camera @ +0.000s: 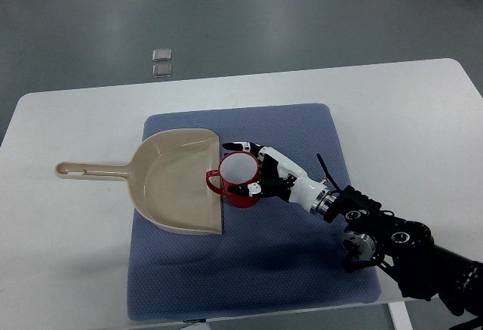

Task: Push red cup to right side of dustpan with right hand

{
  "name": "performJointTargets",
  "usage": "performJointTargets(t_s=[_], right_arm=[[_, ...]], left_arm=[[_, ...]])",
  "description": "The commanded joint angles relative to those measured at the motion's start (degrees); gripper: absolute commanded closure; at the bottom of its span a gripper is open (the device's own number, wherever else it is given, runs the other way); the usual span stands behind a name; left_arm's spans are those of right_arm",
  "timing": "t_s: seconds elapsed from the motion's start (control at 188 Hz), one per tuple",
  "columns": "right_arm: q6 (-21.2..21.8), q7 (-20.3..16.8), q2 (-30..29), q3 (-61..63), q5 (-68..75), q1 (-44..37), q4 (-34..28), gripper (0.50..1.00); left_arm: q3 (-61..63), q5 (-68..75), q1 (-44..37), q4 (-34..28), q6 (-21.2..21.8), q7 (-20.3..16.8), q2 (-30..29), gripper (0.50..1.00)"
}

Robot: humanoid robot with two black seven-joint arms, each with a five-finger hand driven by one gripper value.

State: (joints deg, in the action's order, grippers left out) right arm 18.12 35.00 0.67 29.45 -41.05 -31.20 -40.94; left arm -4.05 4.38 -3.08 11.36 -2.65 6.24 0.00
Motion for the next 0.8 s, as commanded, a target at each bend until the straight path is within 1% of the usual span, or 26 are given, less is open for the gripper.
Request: performJointTargets(t_s=[0.0,0.25,0.596,0.793], right_arm=[[0.0,0.0,0.0,0.0,0.0,0.0,0.1,0.564],[0.2,0.0,0.6,0.3,0.4,-1.0,0.1,0.564],[2.4,0.0,4.0,1.2,1.4,-1.8,-0.6,0.564],[2.7,0.0,5.9,1.2,1.4,-1.6,-3.5,0.564]], left_arm=[[0.0,-0.1,0.0,0.0,0.0,0.0,0.0,0.5],[0.1,-0.1,0.0,0.0,0.0,0.0,0.0,0.5],[0.1,0.0,0.0,0.2,0.0,0.0,0.0,0.5],[0.1,0.0,0.0,0.2,0.0,0.0,0.0,0.5]])
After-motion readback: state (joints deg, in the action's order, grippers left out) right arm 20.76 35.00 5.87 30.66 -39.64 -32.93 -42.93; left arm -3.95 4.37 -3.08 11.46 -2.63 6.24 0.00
